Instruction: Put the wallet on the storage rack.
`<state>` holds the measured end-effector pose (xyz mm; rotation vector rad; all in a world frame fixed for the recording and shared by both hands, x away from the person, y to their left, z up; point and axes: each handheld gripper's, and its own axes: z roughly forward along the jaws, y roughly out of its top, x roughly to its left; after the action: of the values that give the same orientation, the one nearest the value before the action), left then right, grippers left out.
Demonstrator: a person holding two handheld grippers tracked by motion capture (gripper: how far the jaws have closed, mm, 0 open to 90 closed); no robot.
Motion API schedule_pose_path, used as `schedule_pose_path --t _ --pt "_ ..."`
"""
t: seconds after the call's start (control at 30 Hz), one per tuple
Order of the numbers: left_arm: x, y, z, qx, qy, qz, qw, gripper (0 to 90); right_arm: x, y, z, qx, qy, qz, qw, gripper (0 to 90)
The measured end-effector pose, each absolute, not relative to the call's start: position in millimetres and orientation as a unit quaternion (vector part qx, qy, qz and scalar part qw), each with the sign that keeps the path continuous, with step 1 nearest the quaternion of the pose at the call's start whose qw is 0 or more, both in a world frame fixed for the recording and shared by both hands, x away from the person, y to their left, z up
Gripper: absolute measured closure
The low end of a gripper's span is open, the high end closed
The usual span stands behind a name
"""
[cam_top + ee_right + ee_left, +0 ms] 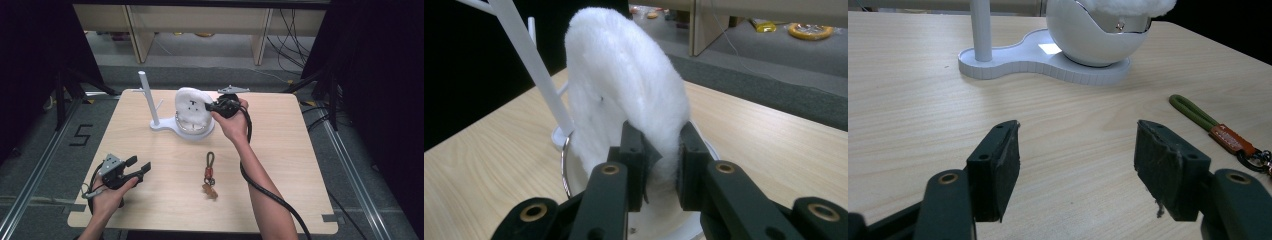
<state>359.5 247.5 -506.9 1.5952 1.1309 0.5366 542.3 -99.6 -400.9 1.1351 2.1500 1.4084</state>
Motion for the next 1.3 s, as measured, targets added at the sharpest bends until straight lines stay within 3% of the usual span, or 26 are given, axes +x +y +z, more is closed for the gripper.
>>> schedule_pose_path --t 0.5,0.7,0.77,0.97,1.3 --pt "359.3 247.2 -507.8 0.670 0.473 0.224 0.527 34.2 545.5 -92.1 -416.7 0.392 0.764 0.477 0.189 75.4" --pt "359.2 247.0 -507.9 0.670 0.473 0.224 0.527 34.2 545.4 -92.2 -418.5 0.397 0.767 0.462 0.202 63.6" --pt "359.1 246.9 -508.0 0.670 0.473 0.224 0.527 34.2 546.3 -93.2 -418.5 0.405 0.762 0.465 0.199 54.9" --pt "359.1 246.3 -508.2 0.671 0.473 0.224 0.526 34.2 546.0 -97.7 -416.0 0.416 0.755 0.464 0.205 45.9" --pt "359.2 245.8 -507.4 0.671 0.470 0.224 0.528 34.1 541.5 -104.1 -409.4 0.424 0.738 0.486 0.199 42.2"
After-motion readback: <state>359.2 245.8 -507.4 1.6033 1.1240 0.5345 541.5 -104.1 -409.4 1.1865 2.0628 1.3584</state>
